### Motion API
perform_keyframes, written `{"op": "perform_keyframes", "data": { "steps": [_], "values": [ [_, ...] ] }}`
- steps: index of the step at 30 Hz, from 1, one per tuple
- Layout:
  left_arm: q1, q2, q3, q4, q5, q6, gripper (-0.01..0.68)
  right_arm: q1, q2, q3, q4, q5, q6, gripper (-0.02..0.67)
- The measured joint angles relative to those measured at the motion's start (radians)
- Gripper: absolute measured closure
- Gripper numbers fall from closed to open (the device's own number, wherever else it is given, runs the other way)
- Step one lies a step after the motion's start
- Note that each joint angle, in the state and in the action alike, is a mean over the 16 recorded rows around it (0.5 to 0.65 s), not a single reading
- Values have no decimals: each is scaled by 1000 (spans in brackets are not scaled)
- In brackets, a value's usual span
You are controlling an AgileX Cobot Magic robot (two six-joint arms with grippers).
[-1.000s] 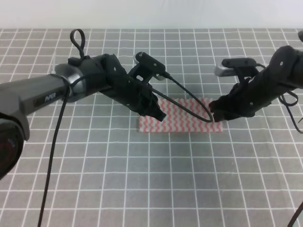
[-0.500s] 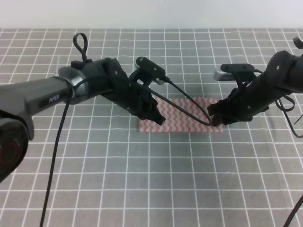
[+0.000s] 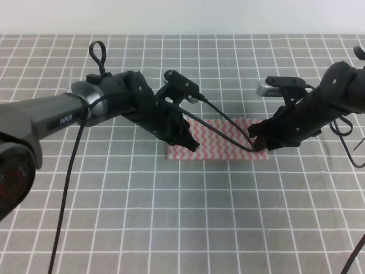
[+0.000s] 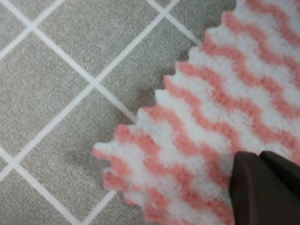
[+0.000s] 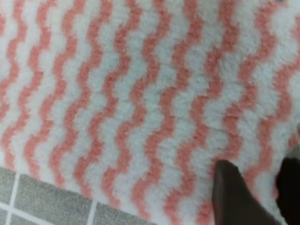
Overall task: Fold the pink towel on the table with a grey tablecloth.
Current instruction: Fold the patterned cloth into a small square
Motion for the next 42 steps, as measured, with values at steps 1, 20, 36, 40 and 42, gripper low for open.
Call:
{"op": "perform_keyframes", "data": {
  "steps": [1,20,36,40,42],
  "values": [
    [0,0,0,0,0,0,673,0,0,0,0,0,0,452],
    [0,2,0,0,5,-2,673,0,-2,-38,8,34,0,663],
    [0,-1,0,-1,7,-2,673,3,-1,-131,146,150,-123,664],
    [0,-10,-1,-1,5,-2,673,7,-1,-131,182,155,-152,664],
    [0,-18,-1,-1,3,-2,673,10,0,-132,192,156,-161,664]
  ]
}}
